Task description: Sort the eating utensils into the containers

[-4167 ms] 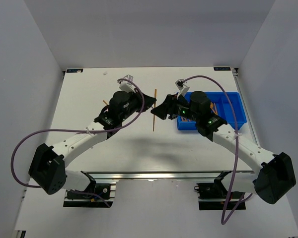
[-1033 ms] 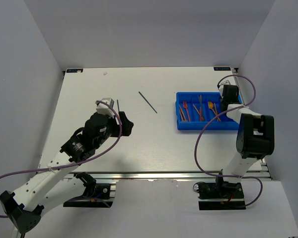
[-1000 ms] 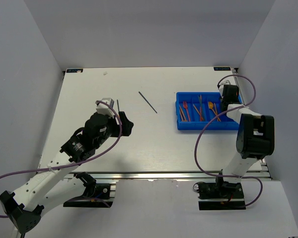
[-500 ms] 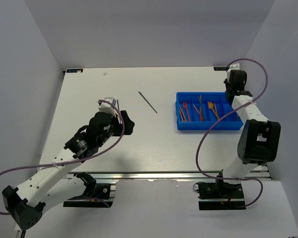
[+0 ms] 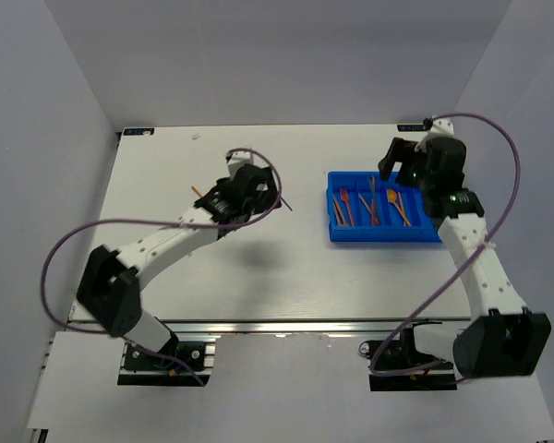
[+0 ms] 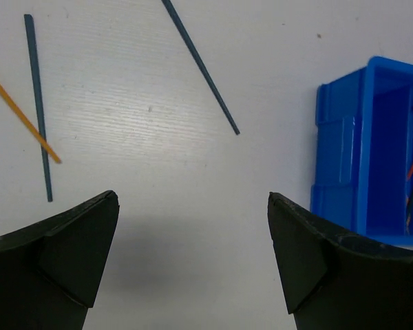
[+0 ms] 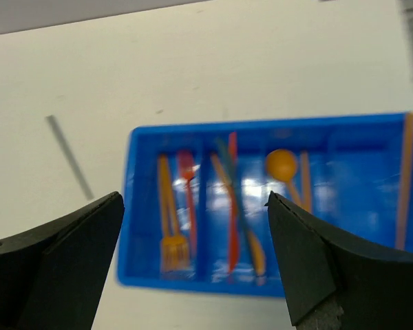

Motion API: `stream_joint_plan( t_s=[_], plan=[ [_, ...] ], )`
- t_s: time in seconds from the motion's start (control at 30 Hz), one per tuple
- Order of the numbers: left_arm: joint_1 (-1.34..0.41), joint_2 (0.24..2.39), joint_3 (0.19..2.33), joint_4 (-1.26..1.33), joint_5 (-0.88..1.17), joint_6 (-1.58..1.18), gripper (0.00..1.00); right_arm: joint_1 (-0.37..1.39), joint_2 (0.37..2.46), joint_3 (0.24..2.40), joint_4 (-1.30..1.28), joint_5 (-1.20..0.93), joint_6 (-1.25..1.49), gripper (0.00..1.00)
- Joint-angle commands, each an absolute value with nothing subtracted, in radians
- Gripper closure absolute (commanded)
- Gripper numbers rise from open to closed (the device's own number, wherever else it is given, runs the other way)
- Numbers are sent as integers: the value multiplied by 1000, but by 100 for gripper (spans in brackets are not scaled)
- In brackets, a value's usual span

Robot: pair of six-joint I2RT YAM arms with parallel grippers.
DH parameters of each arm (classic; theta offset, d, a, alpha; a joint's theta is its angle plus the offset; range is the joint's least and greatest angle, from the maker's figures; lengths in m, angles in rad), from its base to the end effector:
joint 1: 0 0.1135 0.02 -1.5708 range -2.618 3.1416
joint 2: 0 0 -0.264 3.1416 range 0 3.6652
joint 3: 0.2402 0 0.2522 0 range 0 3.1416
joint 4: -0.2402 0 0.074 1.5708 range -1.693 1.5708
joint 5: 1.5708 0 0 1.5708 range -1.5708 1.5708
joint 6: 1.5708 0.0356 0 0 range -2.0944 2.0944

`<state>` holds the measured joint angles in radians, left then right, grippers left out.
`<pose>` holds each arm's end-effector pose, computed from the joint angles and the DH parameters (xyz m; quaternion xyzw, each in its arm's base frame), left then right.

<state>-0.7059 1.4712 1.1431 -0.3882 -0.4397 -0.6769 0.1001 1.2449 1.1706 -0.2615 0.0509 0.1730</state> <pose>0.2572 -0.1994 0.2843 -0.0775 0.8894 -0.1050 0.4381 0.2864 0.0269 0.3692 0.0444 0.8140 0.0582 0.5762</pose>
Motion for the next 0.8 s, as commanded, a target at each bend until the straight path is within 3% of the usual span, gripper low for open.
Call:
stream_joint_plan(
  t_s=[0.0, 0.2, 0.43, 0.53, 0.6, 0.77],
  plan=[
    [-683, 1639, 1386, -412, -546, -713, 2, 97, 1143, 1025, -175, -178, 348, 11],
    [-637, 2066, 1790, -580, -724, -747, 2, 133, 982, 912, -244, -195, 425, 11],
    [-604, 2413, 2233, -623, -770, -721, 11, 133, 706, 608, 70, -619, 558, 11],
    [-595, 2479, 2260, -572, -764, -701, 19, 135, 706, 581, 114, -737, 624, 11],
    [-574, 2516, 2266, -554, -730, -703, 25, 138, 710, 601, 65, -750, 608, 16],
    [-560, 2577, 2318, -569, -701, -687, 38, 144, 652, 621, -87, -641, 523, 18]
  ],
)
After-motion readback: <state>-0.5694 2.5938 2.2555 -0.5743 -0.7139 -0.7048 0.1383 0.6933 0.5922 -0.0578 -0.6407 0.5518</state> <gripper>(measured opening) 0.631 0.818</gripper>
